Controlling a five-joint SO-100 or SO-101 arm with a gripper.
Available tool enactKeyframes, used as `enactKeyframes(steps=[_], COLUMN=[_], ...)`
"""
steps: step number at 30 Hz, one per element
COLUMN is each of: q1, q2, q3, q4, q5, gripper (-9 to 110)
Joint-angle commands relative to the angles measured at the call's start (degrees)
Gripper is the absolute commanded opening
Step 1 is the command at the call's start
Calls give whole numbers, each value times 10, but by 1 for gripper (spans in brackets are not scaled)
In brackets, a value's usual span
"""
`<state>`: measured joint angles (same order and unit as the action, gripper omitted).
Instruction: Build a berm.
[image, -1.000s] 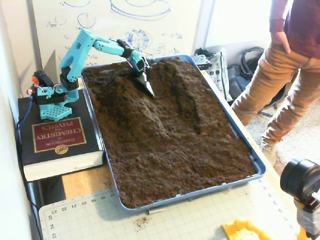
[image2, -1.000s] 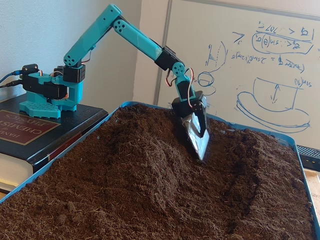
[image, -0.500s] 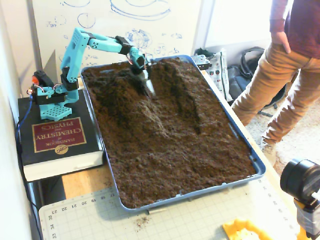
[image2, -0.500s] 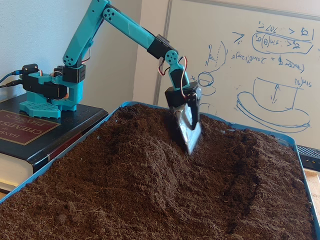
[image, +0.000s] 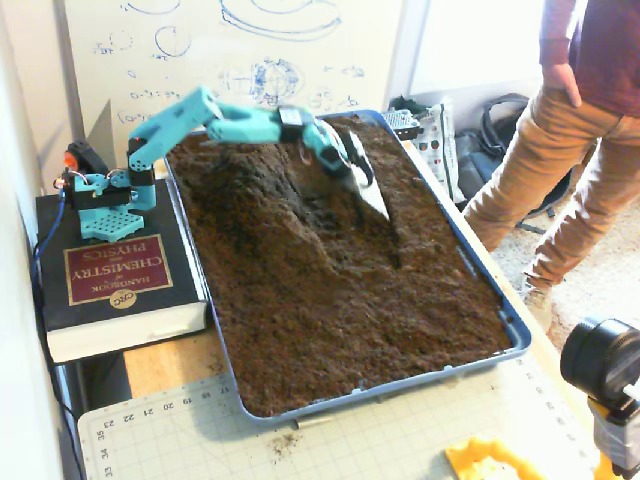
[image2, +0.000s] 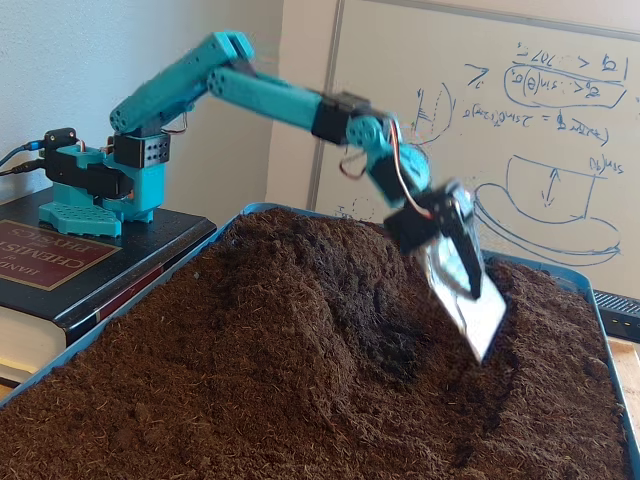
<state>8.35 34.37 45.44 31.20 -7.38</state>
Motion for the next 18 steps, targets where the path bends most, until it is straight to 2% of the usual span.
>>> enactKeyframes(steps=[1, 7, 18], q1=[30, 40, 26], q2=[-50, -196, -296], q3=[-156, -252, -231], q4=[-8, -8, 1], q5=[-72, -98, -99], gripper=[0, 0, 0])
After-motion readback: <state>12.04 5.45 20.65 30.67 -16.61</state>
